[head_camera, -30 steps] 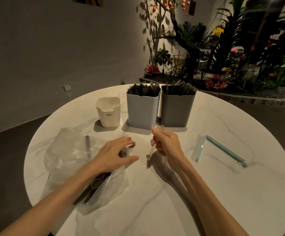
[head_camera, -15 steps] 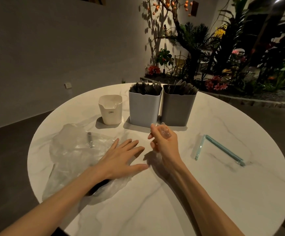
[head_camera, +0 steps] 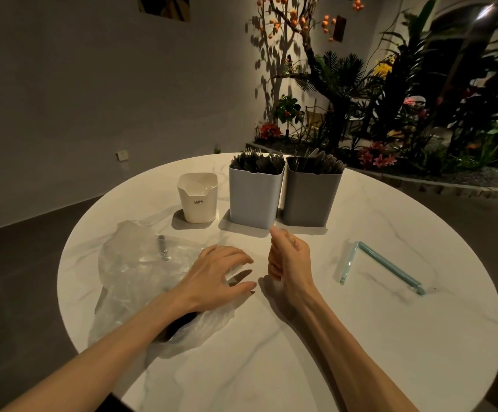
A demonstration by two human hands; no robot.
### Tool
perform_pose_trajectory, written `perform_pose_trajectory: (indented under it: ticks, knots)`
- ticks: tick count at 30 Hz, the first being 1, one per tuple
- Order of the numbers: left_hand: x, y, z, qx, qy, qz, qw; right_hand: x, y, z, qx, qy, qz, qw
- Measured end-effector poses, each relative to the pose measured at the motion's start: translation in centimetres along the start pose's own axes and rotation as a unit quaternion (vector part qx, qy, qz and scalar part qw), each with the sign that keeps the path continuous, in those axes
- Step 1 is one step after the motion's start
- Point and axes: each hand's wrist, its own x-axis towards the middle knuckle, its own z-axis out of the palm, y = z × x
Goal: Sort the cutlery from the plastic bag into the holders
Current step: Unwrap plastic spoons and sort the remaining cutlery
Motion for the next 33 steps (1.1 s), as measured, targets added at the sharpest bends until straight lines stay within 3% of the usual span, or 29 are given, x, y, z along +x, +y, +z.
perform_pose_trajectory:
  ticks: [5, 8, 16, 21, 28, 33]
  knots:
    - [0.7, 2.0, -0.4, 0.012, -0.079, 0.003, 0.997, 0.4, -0.3, 0.0, -0.038, -0.039, -0.041, 0.998]
    - [1.4, 3.4, 0.0, -0.014, -0.121, -0.039, 0.992, 0.0, -0.9, 0.1, -0.041, -0.048, -0.053, 0.997]
    - [3.3, 3.9, 1.1, -0.183, -0.062, -0.066, 0.979, 0.0, -1.8, -1.0, 0.014, -0.028, -0.002, 1.000]
    - [3.2, 3.5, 1.7, -0.164, -0.047, -0.057, 0.984, 1.2, -0.8, -1.0, 0.002, -0.015, -0.039, 0.999]
    - [3.1, 3.3, 2.7, -0.129, -0.034, -0.051, 0.990, 1.5, -0.2, -0.7, 0.040, 0.004, -0.024, 0.999]
    - [2.7, 3.3, 3.3, -0.167, -0.015, -0.078, 0.983, 0.7, -0.3, -0.2, -0.007, -0.011, -0.025, 1.000]
